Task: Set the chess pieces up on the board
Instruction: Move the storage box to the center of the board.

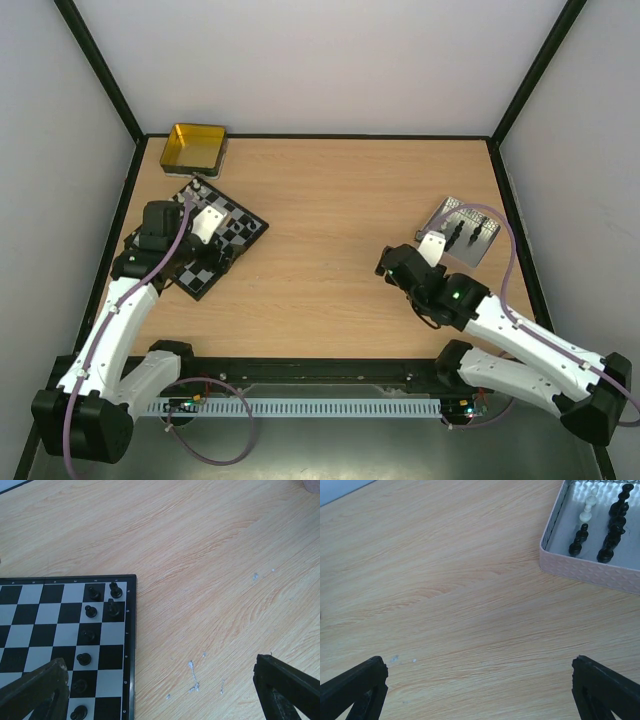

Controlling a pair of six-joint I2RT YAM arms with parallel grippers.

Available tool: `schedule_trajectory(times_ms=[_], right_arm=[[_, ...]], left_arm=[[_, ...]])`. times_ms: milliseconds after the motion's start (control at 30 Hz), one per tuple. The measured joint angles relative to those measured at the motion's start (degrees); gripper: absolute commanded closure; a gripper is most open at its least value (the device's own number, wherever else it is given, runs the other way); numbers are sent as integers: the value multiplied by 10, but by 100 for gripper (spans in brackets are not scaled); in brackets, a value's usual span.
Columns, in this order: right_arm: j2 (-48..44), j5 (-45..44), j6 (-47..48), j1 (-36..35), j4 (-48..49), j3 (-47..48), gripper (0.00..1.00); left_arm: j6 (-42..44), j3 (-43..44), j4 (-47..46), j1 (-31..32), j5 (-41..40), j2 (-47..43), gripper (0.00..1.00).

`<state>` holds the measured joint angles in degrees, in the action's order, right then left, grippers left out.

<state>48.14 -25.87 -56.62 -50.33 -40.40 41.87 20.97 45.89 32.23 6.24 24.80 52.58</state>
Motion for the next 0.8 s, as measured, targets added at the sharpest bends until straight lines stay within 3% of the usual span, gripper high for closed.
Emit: schedule_trajectory(times_ms=[467, 800], right_arm=[[39, -18, -15, 10, -10, 7, 2], [182, 80, 67, 265, 16, 68, 2]], left_arm=[[0, 0, 0, 0, -4, 5, 0], [0, 0, 0, 0, -4, 10, 0]])
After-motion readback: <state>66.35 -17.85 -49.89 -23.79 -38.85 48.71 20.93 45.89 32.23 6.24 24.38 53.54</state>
